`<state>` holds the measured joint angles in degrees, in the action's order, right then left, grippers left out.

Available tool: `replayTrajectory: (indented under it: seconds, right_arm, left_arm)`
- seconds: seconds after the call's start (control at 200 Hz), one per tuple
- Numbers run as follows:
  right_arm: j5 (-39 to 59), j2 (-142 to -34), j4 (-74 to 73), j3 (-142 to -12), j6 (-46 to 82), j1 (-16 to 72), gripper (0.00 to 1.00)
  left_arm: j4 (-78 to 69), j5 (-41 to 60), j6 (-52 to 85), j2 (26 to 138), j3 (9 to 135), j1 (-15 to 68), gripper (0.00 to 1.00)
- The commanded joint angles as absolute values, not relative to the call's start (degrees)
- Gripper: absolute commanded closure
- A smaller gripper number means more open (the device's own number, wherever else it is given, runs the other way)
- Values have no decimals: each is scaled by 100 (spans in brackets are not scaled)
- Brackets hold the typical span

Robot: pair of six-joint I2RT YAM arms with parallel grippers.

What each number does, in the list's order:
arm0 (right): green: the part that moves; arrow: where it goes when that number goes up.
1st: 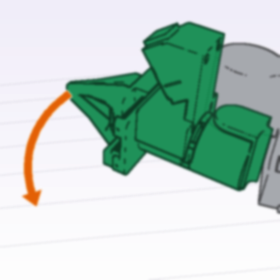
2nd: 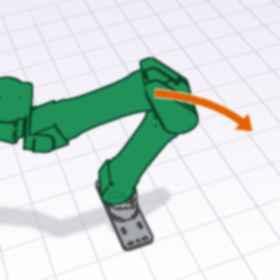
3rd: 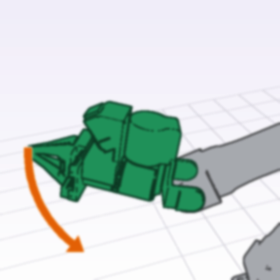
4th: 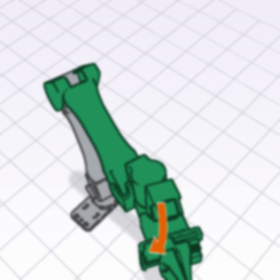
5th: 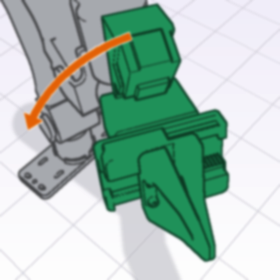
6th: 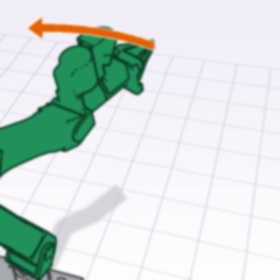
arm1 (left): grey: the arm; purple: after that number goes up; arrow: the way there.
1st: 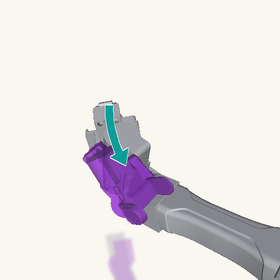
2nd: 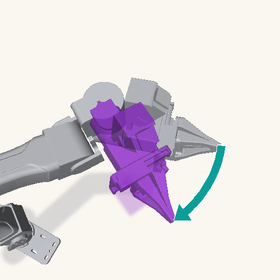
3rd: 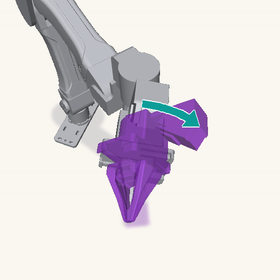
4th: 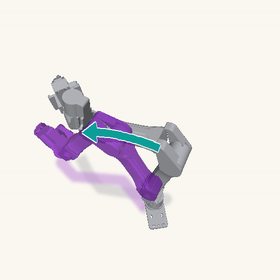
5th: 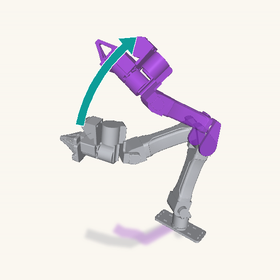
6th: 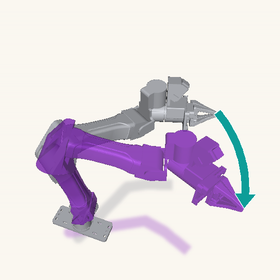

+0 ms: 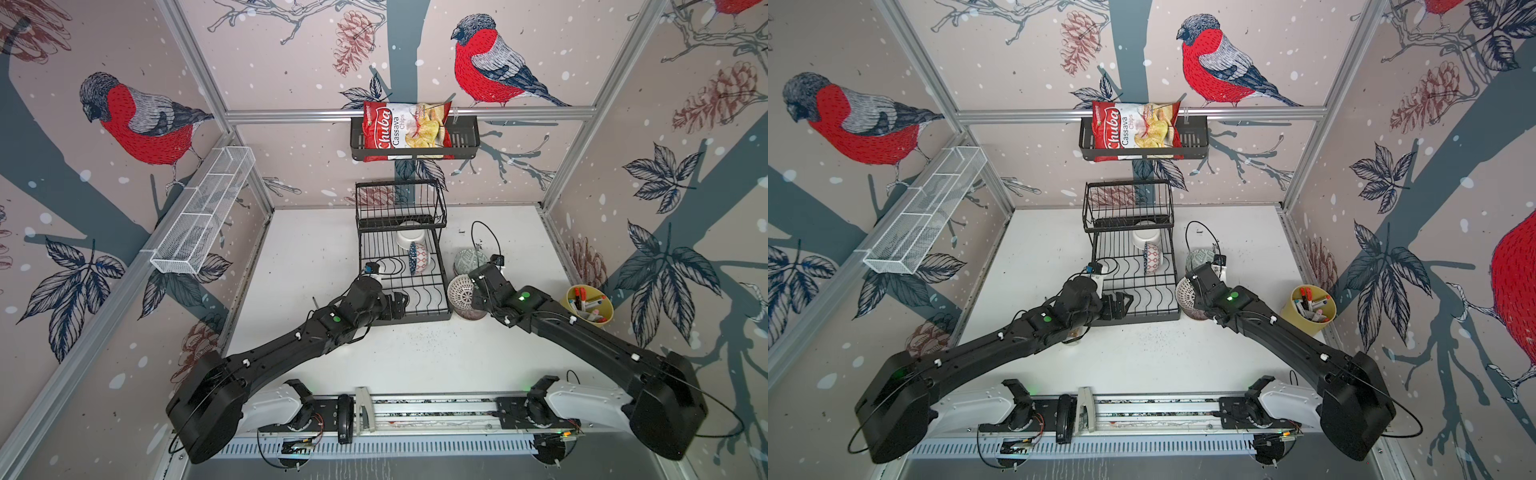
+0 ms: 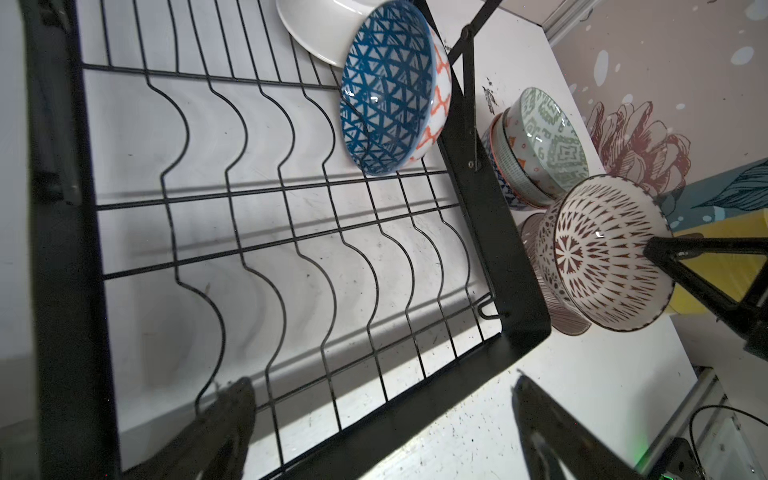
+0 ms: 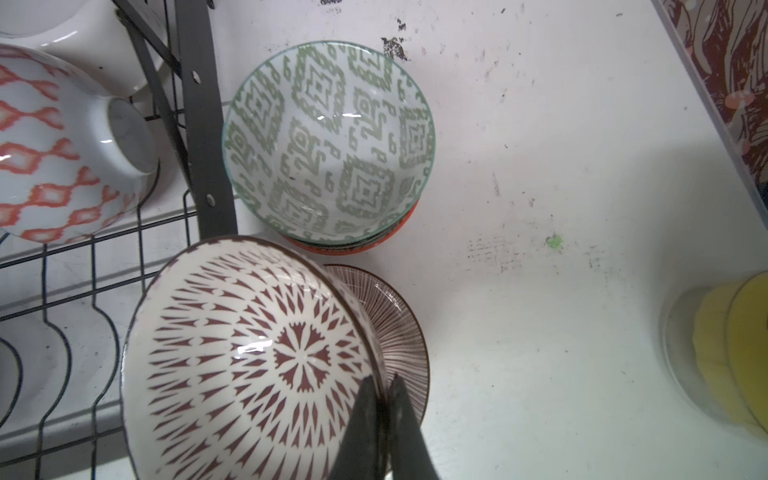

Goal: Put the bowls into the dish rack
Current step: 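Lift the maroon-patterned bowl off the stack with the right gripper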

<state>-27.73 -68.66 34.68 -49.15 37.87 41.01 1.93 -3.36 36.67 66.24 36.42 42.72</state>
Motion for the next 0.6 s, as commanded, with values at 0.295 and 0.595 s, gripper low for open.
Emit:
replayTrajectory:
  seconds: [0.295,0.595]
  right_arm:
    - [-3647,-7154,3709,-5779,3817,4808,100]
    - [-3843,-7626,3543,-6310,3557,5151,100]
  left_arm:
    - [914,-838,3782,5543,3101,3568,4]
    - [1089,-918,3648,5263,2901,3476,4]
